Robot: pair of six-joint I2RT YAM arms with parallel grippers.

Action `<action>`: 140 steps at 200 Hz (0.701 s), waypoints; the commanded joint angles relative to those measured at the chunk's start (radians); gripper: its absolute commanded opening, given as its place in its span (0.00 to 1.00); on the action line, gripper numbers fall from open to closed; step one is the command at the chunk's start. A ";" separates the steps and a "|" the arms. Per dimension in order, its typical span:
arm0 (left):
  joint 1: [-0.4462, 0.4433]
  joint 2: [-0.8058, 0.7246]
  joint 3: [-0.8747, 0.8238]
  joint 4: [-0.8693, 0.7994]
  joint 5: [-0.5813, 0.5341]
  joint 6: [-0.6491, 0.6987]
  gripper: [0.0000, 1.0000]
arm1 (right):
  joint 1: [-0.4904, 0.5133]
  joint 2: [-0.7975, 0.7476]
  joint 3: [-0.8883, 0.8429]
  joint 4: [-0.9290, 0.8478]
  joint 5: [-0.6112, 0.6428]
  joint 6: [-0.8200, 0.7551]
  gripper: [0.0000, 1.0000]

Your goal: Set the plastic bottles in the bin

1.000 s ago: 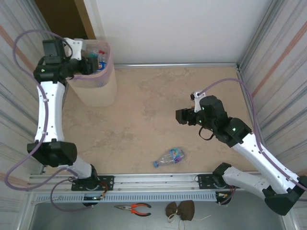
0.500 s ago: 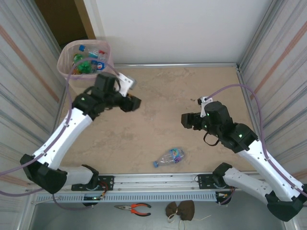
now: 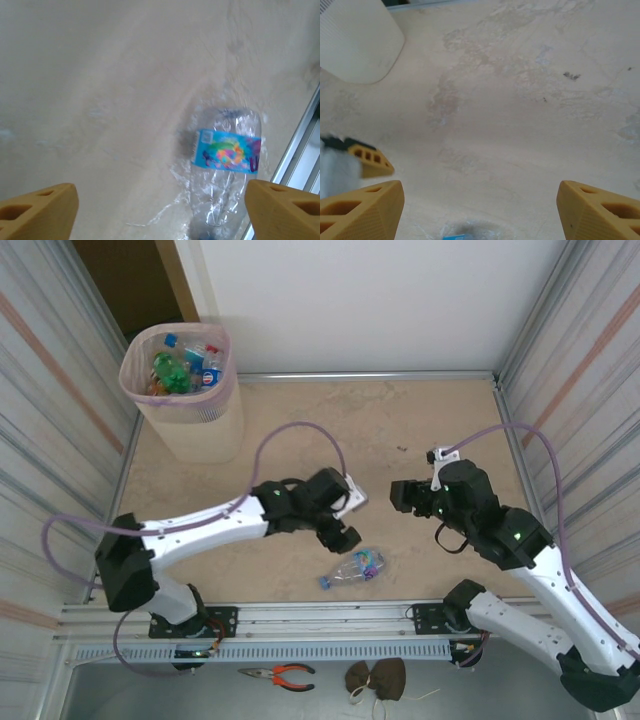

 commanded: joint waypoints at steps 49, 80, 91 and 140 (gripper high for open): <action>-0.133 0.155 0.023 -0.034 -0.051 -0.076 0.99 | -0.007 -0.094 0.063 -0.058 0.104 -0.037 0.80; -0.156 0.200 0.027 -0.017 -0.038 -0.088 0.99 | -0.007 -0.112 0.074 -0.064 0.114 -0.038 0.80; -0.163 0.222 0.032 -0.014 -0.038 -0.089 0.99 | -0.007 -0.114 0.073 -0.066 0.119 -0.038 0.80; -0.174 0.316 0.056 -0.013 -0.057 -0.079 0.99 | -0.007 -0.118 0.071 -0.069 0.122 -0.036 0.80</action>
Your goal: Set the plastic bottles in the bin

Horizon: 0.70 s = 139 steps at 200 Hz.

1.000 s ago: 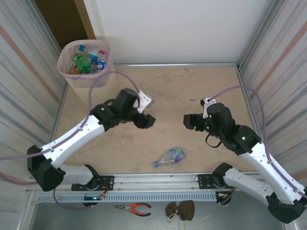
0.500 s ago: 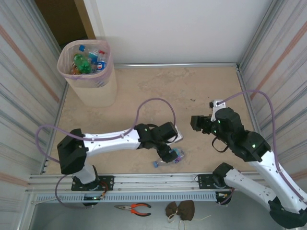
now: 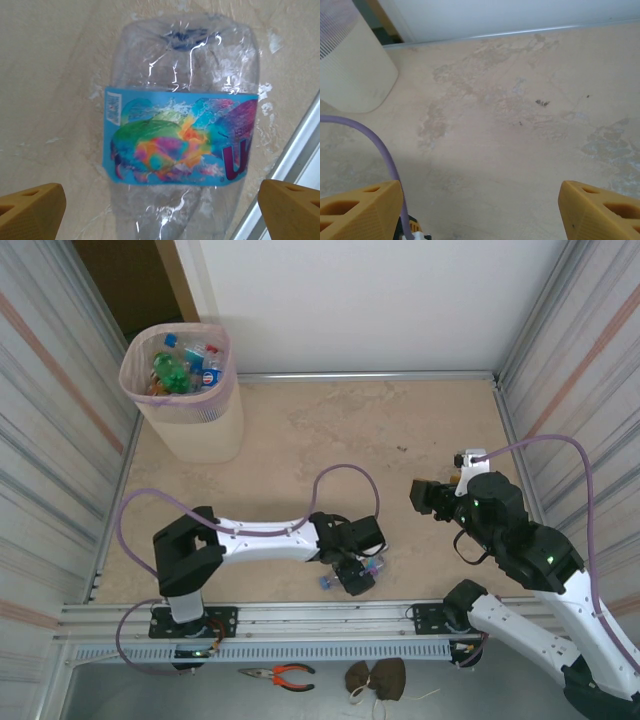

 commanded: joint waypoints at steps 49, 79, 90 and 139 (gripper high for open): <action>-0.011 0.061 0.039 -0.003 -0.048 -0.013 0.86 | -0.007 -0.011 0.021 -0.016 0.022 -0.007 0.80; -0.012 0.063 0.031 0.008 -0.045 -0.013 0.80 | -0.007 -0.010 0.021 -0.016 0.021 -0.004 0.80; -0.011 0.063 0.031 0.007 -0.042 -0.013 0.77 | -0.007 -0.010 0.021 -0.016 0.023 -0.005 0.80; -0.004 0.008 0.047 -0.033 -0.106 -0.008 0.73 | -0.007 -0.006 0.023 -0.012 0.019 0.001 0.80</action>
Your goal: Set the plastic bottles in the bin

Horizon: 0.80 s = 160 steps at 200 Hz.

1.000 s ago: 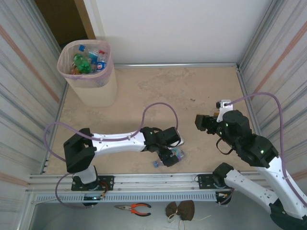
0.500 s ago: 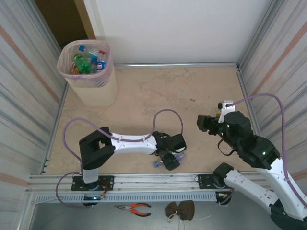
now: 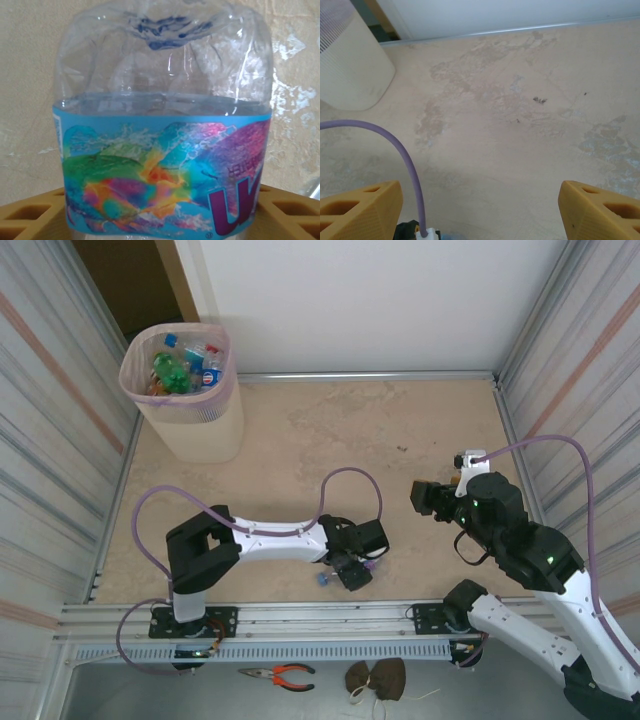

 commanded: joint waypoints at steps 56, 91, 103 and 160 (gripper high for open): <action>0.077 -0.213 0.034 -0.061 -0.055 0.025 0.72 | -0.007 0.002 0.023 0.015 0.020 0.000 0.80; 0.174 -0.339 0.059 -0.082 -0.024 0.063 0.72 | -0.007 0.014 0.031 0.023 0.018 -0.001 0.80; 0.219 -0.385 0.072 -0.085 -0.008 0.068 0.71 | -0.007 0.015 0.029 0.028 0.020 -0.001 0.80; 0.479 -0.547 0.157 -0.086 0.115 0.085 0.69 | -0.007 0.025 0.029 0.047 0.018 -0.002 0.80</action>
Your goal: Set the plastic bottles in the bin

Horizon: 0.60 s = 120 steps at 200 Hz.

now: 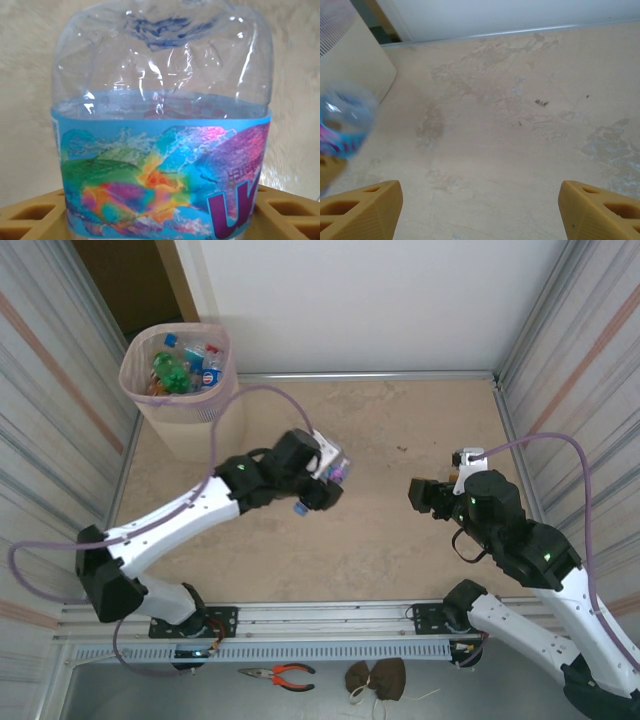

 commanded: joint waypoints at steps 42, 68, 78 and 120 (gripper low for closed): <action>0.287 -0.081 0.194 -0.020 0.178 0.029 0.69 | -0.007 0.035 0.022 0.050 0.004 -0.005 0.81; 0.431 -0.062 0.305 -0.026 0.218 -0.013 0.67 | -0.008 0.042 0.012 0.065 -0.001 -0.006 0.81; 0.499 -0.049 0.337 -0.020 0.250 -0.037 0.67 | -0.008 0.045 0.010 0.070 -0.004 -0.007 0.81; 0.706 0.008 0.453 0.055 0.326 -0.176 0.65 | -0.011 0.059 0.002 0.084 -0.006 -0.013 0.81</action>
